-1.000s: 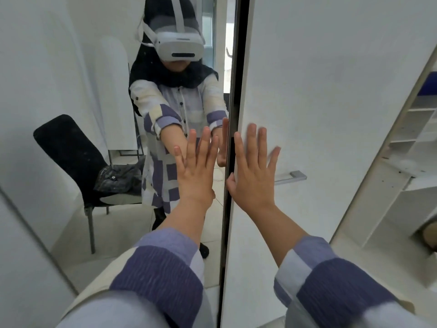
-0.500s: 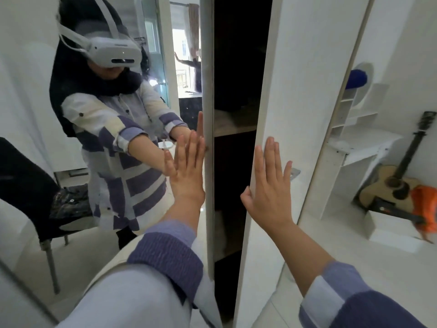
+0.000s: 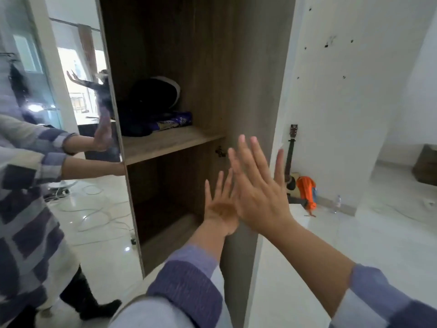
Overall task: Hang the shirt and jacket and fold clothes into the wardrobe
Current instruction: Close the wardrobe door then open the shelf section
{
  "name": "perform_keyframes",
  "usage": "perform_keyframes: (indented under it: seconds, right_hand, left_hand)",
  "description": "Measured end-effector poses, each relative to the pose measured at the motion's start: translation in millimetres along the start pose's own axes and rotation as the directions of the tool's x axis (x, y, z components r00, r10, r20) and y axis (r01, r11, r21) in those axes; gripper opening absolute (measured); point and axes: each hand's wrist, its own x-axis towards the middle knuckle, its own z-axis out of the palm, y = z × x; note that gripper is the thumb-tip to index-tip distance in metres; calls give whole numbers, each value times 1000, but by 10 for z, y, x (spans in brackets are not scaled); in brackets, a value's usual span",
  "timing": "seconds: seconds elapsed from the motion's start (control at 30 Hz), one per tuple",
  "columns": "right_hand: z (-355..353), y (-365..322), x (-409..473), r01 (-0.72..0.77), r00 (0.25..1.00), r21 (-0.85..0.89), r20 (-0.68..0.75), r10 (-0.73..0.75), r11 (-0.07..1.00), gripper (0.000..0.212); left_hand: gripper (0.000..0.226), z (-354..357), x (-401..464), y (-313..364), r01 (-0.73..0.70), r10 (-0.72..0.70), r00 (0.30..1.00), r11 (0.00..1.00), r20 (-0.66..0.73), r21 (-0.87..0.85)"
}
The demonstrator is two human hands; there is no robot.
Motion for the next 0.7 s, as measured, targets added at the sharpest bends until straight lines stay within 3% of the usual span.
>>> perform_keyframes:
  seconds: [0.1, 0.17, 0.23, 0.37, 0.5, 0.6, 0.7]
  right_hand:
    - [61, 335, 243, 135, 961, -212, 266, -76, 968, 64]
    - [181, 550, 269, 139, 917, -352, 399, 14, 925, 65]
    - [338, 742, 215, 136, 897, -456, 434, 87, 879, 65]
    - [609, 1127, 73, 81, 912, -479, 389, 129, 874, 66]
    - [910, 1581, -1, 60, 946, -463, 310, 98, 884, 71]
    - [1194, 1918, -71, -2, 969, -419, 222, 105, 908, 64]
    - [1548, 2239, -164, -18, 982, -352, 170, 83, 936, 61]
  left_hand:
    - [77, 89, 183, 180, -55, 47, 996, 992, 72, 113]
    - [79, 161, 367, 284, -59, 57, 993, 998, 108, 16]
    - [84, 259, 571, 381, -66, 72, 992, 996, 108, -53]
    - [86, 427, 991, 595, -104, 107, 992, 993, 69, -49]
    - [79, 654, 1418, 753, -135, 117, 982, 984, -149, -117]
    - [69, 871, 1761, 865, -139, 104, 936, 987, -337, -80]
    - [66, 975, 2125, 1002, -165, 118, 906, 983, -408, -82]
